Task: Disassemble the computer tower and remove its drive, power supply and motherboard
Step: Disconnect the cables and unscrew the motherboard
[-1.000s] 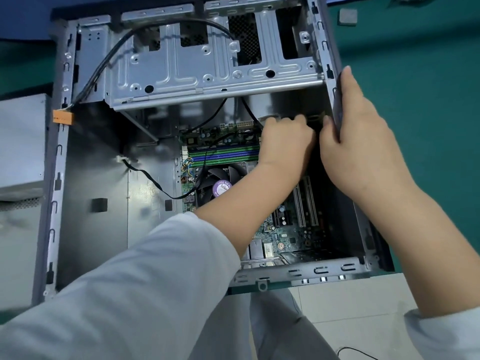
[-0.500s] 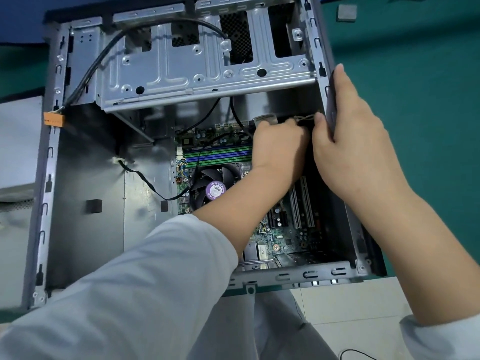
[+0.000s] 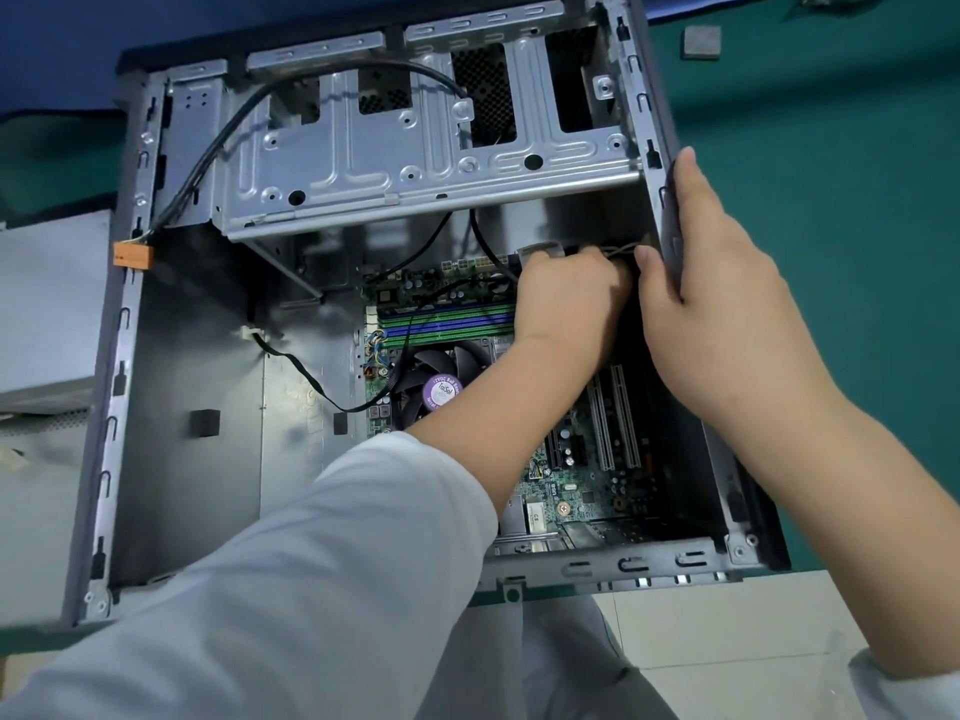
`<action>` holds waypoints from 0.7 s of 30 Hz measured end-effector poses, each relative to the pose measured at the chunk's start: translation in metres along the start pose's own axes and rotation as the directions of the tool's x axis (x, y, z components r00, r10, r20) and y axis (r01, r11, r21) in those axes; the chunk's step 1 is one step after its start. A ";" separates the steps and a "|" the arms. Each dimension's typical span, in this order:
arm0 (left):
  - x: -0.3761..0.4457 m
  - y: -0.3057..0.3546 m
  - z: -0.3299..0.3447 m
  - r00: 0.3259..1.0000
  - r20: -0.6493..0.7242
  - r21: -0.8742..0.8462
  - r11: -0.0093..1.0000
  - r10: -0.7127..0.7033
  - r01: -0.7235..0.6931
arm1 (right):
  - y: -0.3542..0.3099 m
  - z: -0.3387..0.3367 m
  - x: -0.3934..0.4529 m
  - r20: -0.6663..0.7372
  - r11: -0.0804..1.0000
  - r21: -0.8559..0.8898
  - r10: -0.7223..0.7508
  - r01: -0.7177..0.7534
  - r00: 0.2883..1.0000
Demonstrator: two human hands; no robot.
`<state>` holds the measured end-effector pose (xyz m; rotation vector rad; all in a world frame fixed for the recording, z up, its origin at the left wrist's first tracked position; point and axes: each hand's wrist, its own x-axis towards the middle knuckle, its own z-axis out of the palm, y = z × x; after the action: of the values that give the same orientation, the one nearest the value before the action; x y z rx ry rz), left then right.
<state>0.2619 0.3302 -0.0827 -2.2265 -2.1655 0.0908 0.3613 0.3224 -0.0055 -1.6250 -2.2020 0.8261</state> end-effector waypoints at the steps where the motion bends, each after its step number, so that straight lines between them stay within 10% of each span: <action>1: 0.001 -0.001 0.000 1.000 0.001 -0.004 1.000 0.000 0.000 | 0.000 0.000 0.000 0.002 1.000 -0.003 0.000 0.000 1.000; 21: -0.004 0.002 0.014 0.998 -0.047 -0.031 0.998 0.050 -0.051 | -0.005 0.001 0.001 0.005 0.990 -0.143 0.003 -0.002 1.000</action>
<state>0.2634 0.3262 -0.0972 -2.2777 -2.1029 0.0057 0.3567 0.3224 -0.0036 -1.6920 -2.3114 0.6873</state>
